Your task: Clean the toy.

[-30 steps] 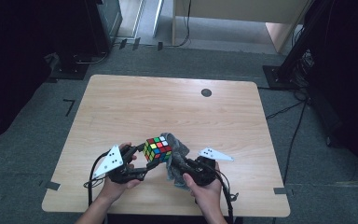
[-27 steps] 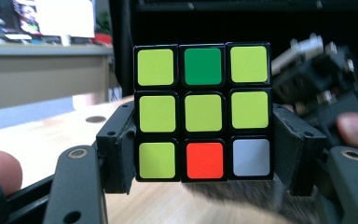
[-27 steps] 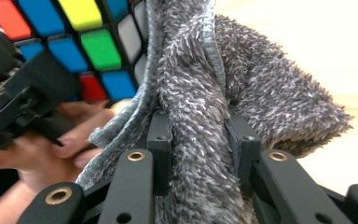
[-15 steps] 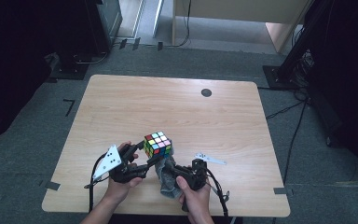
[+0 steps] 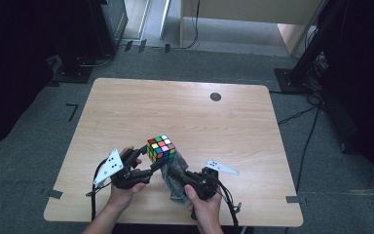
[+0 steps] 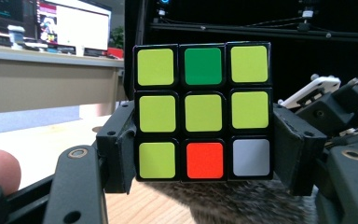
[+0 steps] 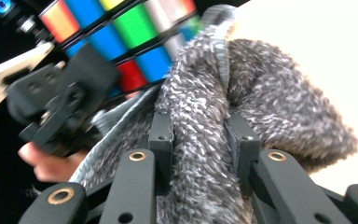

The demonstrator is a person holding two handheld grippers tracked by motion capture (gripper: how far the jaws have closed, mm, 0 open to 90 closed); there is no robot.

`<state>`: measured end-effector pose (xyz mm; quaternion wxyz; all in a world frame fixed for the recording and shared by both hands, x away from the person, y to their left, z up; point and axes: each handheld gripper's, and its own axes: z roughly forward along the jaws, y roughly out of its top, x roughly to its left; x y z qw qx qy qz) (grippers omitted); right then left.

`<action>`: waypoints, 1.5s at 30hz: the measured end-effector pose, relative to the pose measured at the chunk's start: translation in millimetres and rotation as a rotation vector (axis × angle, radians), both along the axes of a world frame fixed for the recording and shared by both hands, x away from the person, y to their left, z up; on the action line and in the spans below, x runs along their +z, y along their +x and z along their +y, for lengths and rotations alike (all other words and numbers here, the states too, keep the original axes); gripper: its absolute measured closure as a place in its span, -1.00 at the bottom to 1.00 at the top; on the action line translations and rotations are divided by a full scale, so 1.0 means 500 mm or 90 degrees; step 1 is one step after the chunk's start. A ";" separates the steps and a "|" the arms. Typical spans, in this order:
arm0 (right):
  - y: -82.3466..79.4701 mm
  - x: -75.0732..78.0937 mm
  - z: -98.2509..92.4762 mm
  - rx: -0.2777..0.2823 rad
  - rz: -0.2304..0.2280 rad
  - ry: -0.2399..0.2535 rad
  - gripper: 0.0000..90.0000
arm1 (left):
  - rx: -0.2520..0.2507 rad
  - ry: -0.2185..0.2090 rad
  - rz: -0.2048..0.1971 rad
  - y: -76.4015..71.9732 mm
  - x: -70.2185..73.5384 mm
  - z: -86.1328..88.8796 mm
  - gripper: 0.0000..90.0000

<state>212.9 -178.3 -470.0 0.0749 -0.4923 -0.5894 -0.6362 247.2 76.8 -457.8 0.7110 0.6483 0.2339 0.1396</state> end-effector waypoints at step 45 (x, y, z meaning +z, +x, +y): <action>0.079 -0.043 -0.135 -0.231 -0.061 -0.495 -0.32 | -0.018 0.073 0.016 0.011 -0.014 0.004 -0.23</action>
